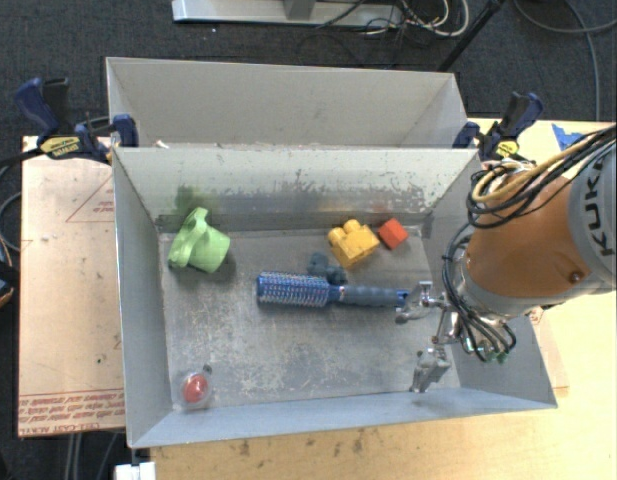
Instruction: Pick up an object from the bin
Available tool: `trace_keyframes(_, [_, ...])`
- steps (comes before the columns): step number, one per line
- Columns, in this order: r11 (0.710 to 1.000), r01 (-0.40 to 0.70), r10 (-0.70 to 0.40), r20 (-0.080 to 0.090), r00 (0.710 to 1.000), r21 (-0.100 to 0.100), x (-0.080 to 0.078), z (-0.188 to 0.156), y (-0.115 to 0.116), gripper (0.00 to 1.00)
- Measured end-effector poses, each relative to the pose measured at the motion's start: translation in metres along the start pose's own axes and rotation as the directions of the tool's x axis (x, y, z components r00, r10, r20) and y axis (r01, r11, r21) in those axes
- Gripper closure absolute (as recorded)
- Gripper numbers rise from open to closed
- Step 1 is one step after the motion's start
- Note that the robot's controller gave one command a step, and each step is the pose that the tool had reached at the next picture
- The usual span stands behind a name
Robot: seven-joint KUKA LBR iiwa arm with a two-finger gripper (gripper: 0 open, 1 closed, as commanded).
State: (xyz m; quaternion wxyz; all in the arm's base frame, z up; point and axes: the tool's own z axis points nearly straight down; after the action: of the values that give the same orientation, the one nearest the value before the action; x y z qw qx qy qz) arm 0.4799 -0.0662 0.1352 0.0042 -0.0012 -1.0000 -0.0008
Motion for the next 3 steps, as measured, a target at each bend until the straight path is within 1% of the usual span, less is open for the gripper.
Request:
trace_keyframes(1, [0.993, -0.121, 0.121, 0.014, 0.993, -0.003, -0.086, 0.018, 0.046, 0.00])
trace_keyframes(2, [0.985, -0.172, 0.172, 0.009, 0.985, 0.000, -0.111, 0.042, 0.039, 0.00])
trace_keyframes(3, [0.985, -0.170, 0.170, 0.008, 0.985, 0.000, -0.112, 0.045, 0.039, 1.00])
